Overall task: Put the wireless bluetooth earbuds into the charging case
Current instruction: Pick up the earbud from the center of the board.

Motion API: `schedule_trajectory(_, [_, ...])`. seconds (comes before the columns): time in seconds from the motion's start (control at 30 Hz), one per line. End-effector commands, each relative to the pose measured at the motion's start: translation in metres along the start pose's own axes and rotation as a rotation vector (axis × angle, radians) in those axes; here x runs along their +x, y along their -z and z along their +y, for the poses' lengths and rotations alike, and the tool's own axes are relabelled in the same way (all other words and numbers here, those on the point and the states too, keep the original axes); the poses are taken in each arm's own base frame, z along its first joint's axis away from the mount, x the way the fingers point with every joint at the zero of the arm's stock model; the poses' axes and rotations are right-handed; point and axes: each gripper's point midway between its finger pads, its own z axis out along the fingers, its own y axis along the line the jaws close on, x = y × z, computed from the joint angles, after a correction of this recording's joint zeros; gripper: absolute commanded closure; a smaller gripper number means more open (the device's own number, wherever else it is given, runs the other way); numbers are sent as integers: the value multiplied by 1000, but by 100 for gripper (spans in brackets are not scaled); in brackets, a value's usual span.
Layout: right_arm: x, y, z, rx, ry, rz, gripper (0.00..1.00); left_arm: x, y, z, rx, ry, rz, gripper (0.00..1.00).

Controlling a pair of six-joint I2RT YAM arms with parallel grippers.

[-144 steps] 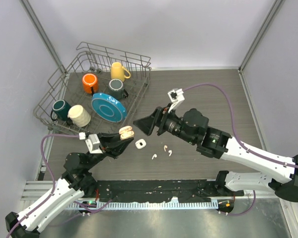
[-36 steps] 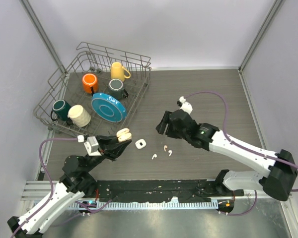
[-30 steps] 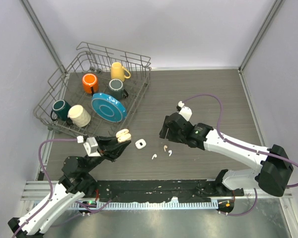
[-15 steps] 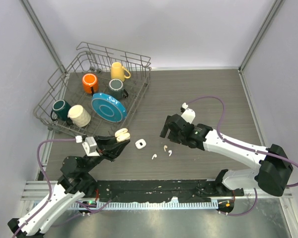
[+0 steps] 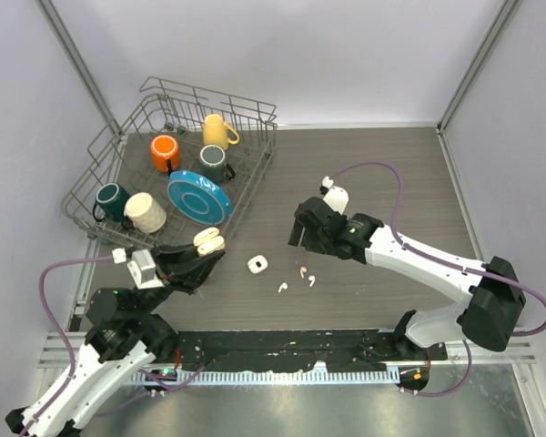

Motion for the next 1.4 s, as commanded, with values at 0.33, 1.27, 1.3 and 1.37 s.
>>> schedule_trajectory(0.33, [9, 23, -12, -110, 65, -2, 25, 2, 29, -7, 0, 32, 21, 100])
schedule_trajectory(1.27, [50, -35, -4, -23, 94, 147, 39, 20, 4, -5, 46, 7, -44, 100])
schedule_trajectory(1.3, [51, -38, -6, -8, 85, 147, 41, 20, 4, -3, 39, 6, -48, 100])
schedule_trajectory(1.37, [54, -46, -11, 28, 82, 147, 43, 19, 5, -4, 41, 7, -56, 100])
